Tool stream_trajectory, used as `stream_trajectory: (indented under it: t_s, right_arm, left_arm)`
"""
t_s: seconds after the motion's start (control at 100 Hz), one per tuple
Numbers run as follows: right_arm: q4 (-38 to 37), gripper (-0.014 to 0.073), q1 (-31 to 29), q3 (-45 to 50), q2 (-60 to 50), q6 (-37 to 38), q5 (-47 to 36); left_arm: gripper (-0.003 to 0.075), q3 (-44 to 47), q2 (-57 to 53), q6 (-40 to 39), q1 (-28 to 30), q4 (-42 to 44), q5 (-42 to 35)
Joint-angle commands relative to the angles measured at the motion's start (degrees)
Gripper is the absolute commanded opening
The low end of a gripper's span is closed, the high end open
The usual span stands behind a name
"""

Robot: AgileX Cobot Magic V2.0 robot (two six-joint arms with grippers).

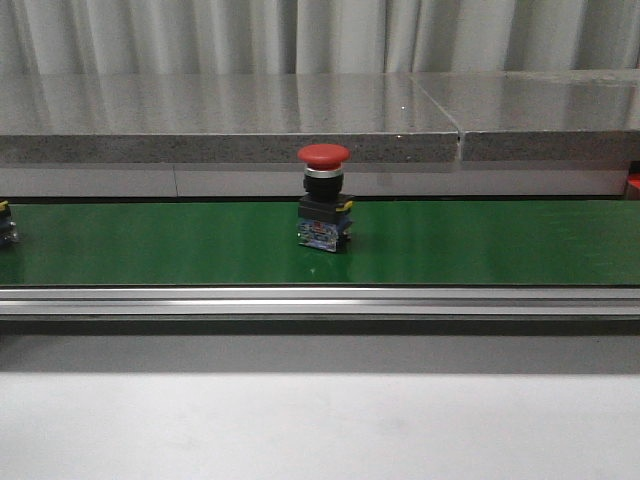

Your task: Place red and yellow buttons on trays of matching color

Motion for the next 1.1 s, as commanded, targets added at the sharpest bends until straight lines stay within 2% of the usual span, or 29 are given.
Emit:
stream_trajectory:
  t_s: [0.0, 0.09, 0.19, 0.37, 0.54, 0.98, 1.03, 1.09]
  right_arm:
    - [0.6, -0.0068, 0.0, -1.4, -0.3, -0.5, -3.5]
    - [0.6, -0.0068, 0.0, -1.4, -0.3, -0.5, -3.5]
    - [0.6, -0.0068, 0.0, -1.4, -0.3, -0.5, -3.5]
    - [0.6, -0.0068, 0.0, -1.4, -0.3, -0.5, -3.5]
    - [0.6, -0.0068, 0.0, -1.4, -0.3, -0.5, -4.1]
    - [0.6, -0.0061, 0.0, -1.4, 0.2, -0.5, -5.6]
    - [0.6, -0.0035, 0.0, -1.4, 0.2, -0.5, -5.6]
    - [0.6, 0.004, 0.0, -1.4, 0.2, -0.5, -5.6]
  left_arm:
    - [0.0554, 2.6, -5.5, -0.2, -0.5, -1.4, -5.0]
    - [0.0522, 6.1, -10.6, -0.2, -0.5, -1.4, -5.0]
    - [0.0438, 9.0, -15.7, -0.2, -0.5, -1.4, -4.1]
    - [0.0204, 11.2, -22.3, -0.2, -0.5, -1.4, -2.7]
    - [-0.0017, 11.4, -23.5, -0.2, -0.5, -1.4, -2.8]
    - [-0.0019, 11.4, -23.5, -0.2, -0.5, -1.4, -2.8]
    - [-0.0019, 11.4, -23.5, -0.2, -0.5, -1.4, -2.8]
    - [-0.0019, 11.4, -23.5, -0.2, -0.5, -1.4, -2.8]
